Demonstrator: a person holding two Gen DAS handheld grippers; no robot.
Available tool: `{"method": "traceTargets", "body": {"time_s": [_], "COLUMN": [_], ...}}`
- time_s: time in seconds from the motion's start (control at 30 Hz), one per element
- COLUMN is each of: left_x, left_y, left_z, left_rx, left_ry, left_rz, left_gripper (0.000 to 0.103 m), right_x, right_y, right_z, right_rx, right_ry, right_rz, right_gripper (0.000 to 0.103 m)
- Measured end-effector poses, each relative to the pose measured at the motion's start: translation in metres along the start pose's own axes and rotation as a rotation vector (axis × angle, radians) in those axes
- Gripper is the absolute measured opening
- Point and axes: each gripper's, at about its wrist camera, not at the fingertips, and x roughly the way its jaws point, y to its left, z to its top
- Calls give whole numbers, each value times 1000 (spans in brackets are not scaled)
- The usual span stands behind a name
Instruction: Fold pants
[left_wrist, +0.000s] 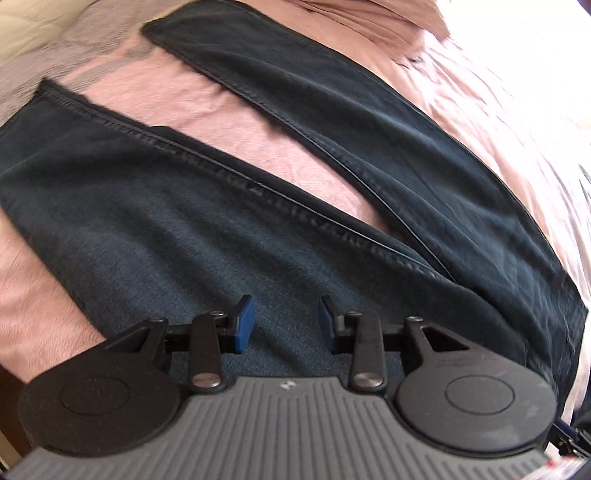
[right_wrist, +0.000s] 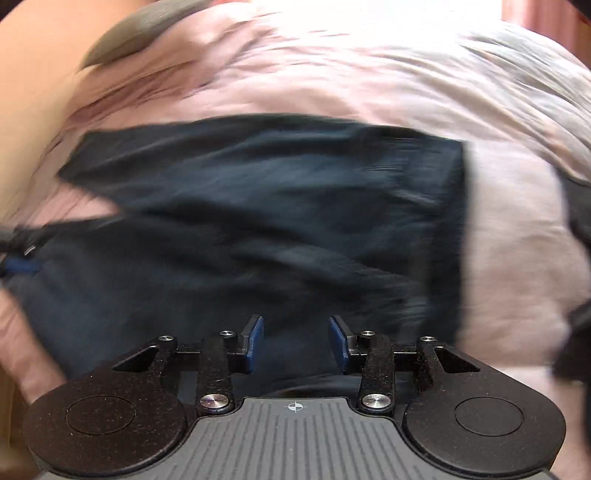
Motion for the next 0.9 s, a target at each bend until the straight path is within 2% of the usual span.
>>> {"method": "traceTargets", "body": {"time_s": [0.07, 0.13, 0.17, 0.23, 0.27, 0.33, 0.4, 0.53, 0.6, 0.67, 0.8, 0.9], "left_x": [2, 3, 4, 3, 2, 0, -3, -8, -11, -13, -10, -9], "left_y": [6, 17, 25, 48, 62, 95, 135, 217, 250, 278, 323, 341], "left_z": [3, 8, 11, 19, 23, 31, 40, 53, 57, 60, 61, 61], "left_rx": [40, 80, 95, 111, 120, 125, 101, 8, -35, -77, -213, -250], "left_ry": [10, 17, 22, 25, 25, 29, 35, 48, 64, 67, 67, 68], "left_rz": [-26, -39, -41, -44, -42, -30, -20, 10, 7, 2, -24, -35], "left_gripper": [32, 32, 32, 32, 33, 33, 33, 33, 33, 33, 34, 34], "right_x": [1, 14, 24, 37, 34, 14, -9, -38, -37, -34, -23, -13], "right_y": [28, 47, 54, 64, 65, 64, 64, 61, 67, 78, 93, 93], "right_z": [-7, -19, -28, -51, -62, -77, -91, -137, -157, -168, -176, -180], "right_rx": [-15, -18, -35, -71, -41, 106, 316, 899, 1118, 1222, 1307, 1355], "right_ry": [-22, 34, 92, 204, 209, 174, 108, -88, -163, -226, -298, -343], "right_rz": [-1, -1, -53, -221, -276, -323, -348, -261, -206, -162, -134, -125], "right_gripper": [37, 37, 37, 37, 37, 37, 37, 38, 38, 38, 38, 37]}}
